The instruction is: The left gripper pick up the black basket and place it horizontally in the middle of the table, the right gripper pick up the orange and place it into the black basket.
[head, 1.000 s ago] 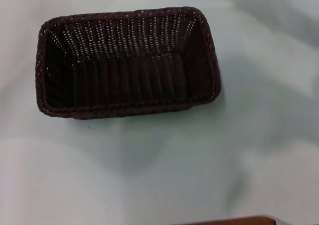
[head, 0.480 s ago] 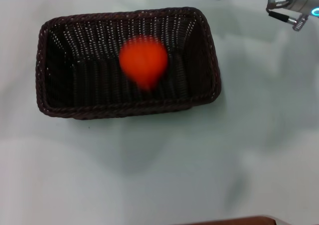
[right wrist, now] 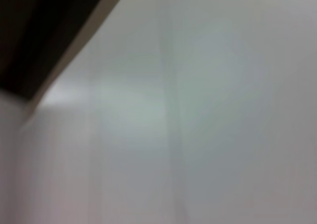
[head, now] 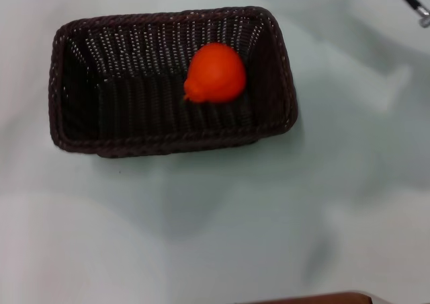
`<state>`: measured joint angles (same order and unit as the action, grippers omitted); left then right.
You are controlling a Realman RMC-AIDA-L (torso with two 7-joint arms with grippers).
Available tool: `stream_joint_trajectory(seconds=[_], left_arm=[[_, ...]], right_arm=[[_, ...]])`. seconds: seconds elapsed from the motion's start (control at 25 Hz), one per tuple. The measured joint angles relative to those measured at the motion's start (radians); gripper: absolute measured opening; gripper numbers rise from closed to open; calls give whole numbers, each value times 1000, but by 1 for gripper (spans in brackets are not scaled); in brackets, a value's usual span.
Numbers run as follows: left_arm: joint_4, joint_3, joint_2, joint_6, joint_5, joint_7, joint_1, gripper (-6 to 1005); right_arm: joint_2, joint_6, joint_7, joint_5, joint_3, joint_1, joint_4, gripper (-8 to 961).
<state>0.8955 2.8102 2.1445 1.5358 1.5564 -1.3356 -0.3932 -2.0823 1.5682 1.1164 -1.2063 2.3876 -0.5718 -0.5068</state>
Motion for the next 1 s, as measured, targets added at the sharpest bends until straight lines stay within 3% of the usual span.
stream_joint_trajectory(seconds=[0.2, 0.52, 0.68, 1.0], left_arm=[[-54, 5, 17, 7, -132, -180, 30, 877], [-421, 19, 19, 132, -556, -813, 69, 876], [-471, 25, 21, 142, -601, -916, 74, 875], [-490, 53, 21, 142, -610, -934, 80, 875]], right_arm=[[0, -3, -177, 246, 67, 22, 174, 875], [-2, -12, -295, 461, 139, 47, 306, 930], [-2, -27, -304, 511, 152, 57, 323, 928], [-4, -50, -317, 531, 165, 46, 352, 928]])
